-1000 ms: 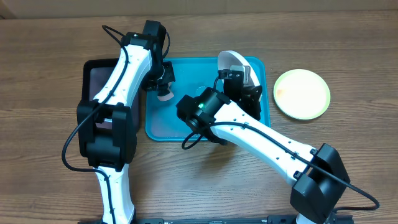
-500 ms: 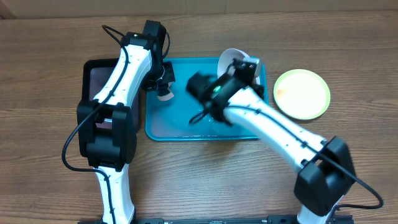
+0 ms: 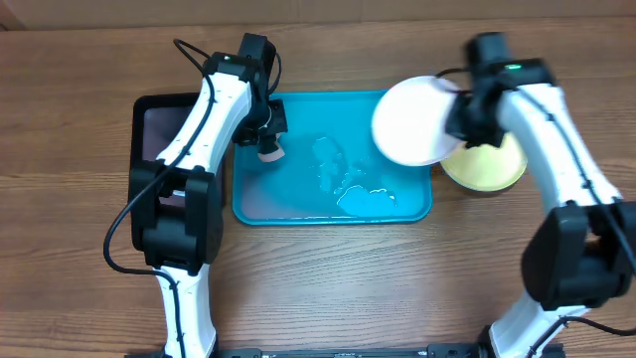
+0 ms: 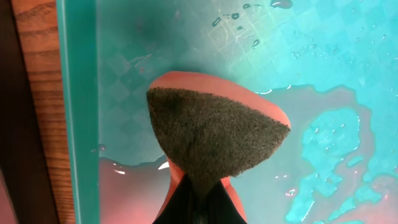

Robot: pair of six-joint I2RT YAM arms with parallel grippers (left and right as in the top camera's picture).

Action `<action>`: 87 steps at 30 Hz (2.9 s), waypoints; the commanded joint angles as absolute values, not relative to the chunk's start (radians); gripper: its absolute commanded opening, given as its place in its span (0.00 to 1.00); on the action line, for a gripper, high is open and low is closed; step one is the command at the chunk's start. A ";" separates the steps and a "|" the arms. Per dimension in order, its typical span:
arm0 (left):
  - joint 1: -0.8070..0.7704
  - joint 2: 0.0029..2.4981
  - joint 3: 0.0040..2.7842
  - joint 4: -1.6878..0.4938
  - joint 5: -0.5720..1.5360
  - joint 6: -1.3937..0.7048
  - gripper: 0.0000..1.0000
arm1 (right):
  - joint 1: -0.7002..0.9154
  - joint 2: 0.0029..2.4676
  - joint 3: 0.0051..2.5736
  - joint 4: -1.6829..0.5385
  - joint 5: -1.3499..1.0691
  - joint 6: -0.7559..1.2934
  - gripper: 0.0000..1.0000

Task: Clean dirty plates on tray and stack at the side
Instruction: 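Lift the white plate with the right gripper and stack it on the yellow plate, then place the sponge into the black tray with the left gripper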

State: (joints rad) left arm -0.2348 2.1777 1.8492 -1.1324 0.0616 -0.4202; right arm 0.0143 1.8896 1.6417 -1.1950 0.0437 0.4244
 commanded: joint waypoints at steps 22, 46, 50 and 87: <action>-0.256 2.157 2.075 -1.354 -0.173 -0.427 0.04 | -0.313 1.876 1.376 -1.035 -0.054 0.374 0.59; -0.083 2.096 2.031 -1.560 -0.332 -0.557 0.04 | -0.006 1.874 1.568 -1.052 -0.166 0.365 1.00; -0.073 2.096 1.938 -1.526 -0.387 -0.660 0.04 | 0.023 1.874 1.568 -1.048 -0.166 0.365 1.00; 0.013 2.098 1.812 -1.263 -0.269 -0.244 1.00 | 0.033 1.874 1.568 -1.053 -0.165 0.339 1.00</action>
State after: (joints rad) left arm 0.0113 2.1288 1.7180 -1.2308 -0.2775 -0.2581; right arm 0.0299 1.8896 1.5486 -1.0580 -0.1574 0.3710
